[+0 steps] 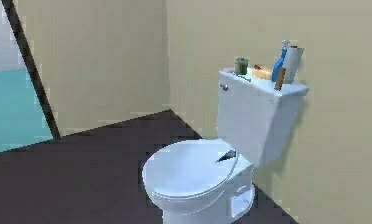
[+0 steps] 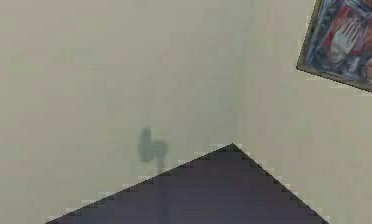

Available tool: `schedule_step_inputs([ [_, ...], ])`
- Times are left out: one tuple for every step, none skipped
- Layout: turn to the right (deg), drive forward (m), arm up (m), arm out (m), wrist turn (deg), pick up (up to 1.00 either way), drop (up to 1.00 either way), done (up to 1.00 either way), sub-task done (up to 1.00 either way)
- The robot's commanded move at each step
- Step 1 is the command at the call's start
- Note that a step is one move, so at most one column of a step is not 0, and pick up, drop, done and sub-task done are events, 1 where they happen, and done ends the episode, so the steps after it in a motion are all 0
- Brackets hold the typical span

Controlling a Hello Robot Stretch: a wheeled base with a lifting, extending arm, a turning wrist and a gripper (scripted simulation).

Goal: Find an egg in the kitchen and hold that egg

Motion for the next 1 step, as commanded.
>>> schedule_step_inputs([
  [-45.0,0.0,0.0,0.0,0.0,0.0,0.0,0.0,0.0],
])
